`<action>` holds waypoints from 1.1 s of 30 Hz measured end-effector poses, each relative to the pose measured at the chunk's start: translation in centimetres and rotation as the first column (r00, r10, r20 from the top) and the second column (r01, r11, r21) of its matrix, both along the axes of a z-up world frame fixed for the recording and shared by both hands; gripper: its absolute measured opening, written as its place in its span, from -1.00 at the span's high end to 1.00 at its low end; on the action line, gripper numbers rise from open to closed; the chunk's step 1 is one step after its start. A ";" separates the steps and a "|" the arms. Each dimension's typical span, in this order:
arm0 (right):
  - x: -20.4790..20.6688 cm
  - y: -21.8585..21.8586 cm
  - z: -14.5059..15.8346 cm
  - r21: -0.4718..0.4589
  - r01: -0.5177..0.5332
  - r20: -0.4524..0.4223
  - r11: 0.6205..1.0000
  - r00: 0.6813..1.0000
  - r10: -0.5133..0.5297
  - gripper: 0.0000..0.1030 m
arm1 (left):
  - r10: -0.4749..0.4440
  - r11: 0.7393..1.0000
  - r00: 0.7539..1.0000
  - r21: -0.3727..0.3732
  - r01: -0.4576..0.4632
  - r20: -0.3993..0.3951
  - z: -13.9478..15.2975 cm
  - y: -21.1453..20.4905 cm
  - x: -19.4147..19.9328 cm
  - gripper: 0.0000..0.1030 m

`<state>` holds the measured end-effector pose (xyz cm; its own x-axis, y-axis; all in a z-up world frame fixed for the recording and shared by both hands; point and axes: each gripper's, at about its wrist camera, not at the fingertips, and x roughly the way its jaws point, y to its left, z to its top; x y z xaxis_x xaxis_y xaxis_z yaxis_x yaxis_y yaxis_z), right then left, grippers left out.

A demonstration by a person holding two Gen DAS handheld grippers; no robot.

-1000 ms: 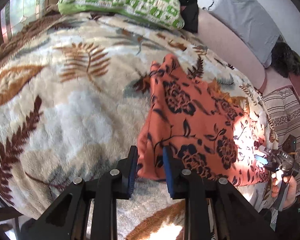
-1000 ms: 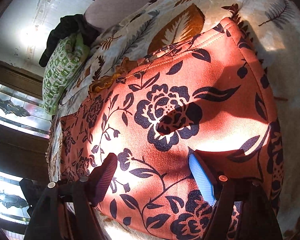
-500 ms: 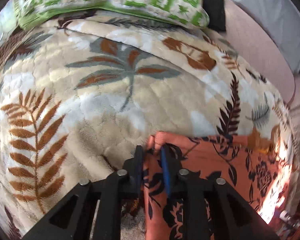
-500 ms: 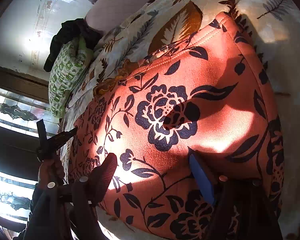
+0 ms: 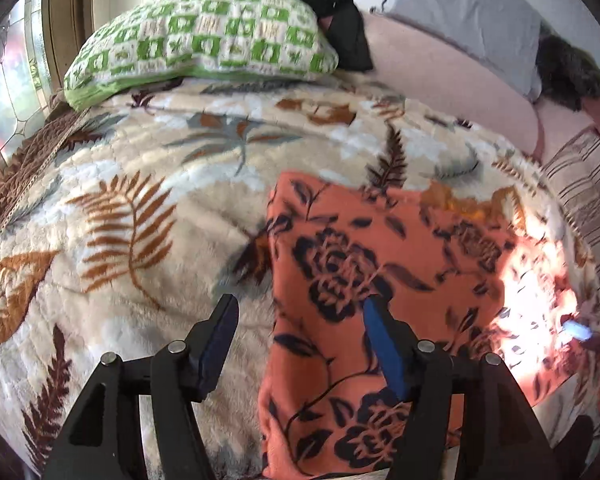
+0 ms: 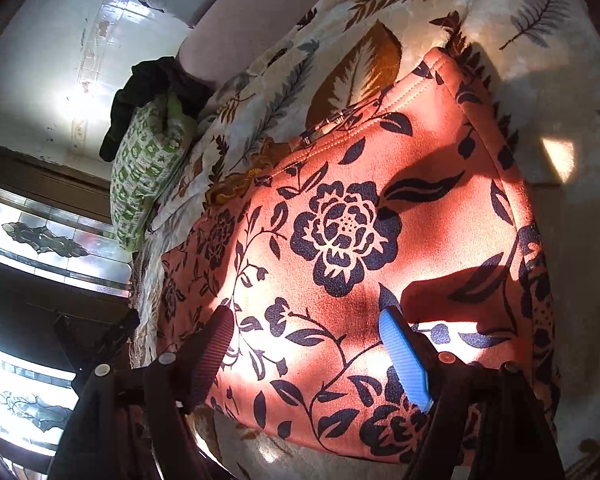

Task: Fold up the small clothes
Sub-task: 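Fold the hem toward the collar with the left gripper and release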

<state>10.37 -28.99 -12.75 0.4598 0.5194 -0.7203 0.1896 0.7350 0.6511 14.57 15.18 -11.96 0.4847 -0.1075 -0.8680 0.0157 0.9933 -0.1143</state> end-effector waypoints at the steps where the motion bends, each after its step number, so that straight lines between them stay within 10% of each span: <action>1: -0.4 0.0 0.1 0.012 0.004 0.008 1.000 1.000 -0.004 -0.52 | 0.037 0.999 0.997 0.038 -0.034 -0.071 -2.2 0.6 0.2 -0.29; 6: -1.7 -1.9 -2.0 0.031 0.087 -0.072 0.996 0.994 -0.084 -0.56 | 0.088 0.996 0.996 0.015 -0.088 -0.024 -0.5 1.0 -0.8 -0.31; 11: -6.2 -3.9 1.7 0.078 0.170 0.063 0.982 0.983 -0.175 -0.57 | 0.022 0.999 0.993 0.040 -0.027 0.116 4.2 -2.8 -3.2 -0.55; 18: -14.5 -4.0 -2.1 0.240 0.309 -0.037 0.920 0.950 -0.310 -0.57 | -0.130 0.987 0.987 0.106 0.119 0.098 4.6 -11.3 -4.3 -0.55; 33: -11.7 -5.8 -3.5 0.293 0.426 -0.085 0.856 0.903 -0.421 -0.59 | -0.152 0.981 0.983 0.139 0.137 0.102 5.3 -14.6 -5.6 -0.55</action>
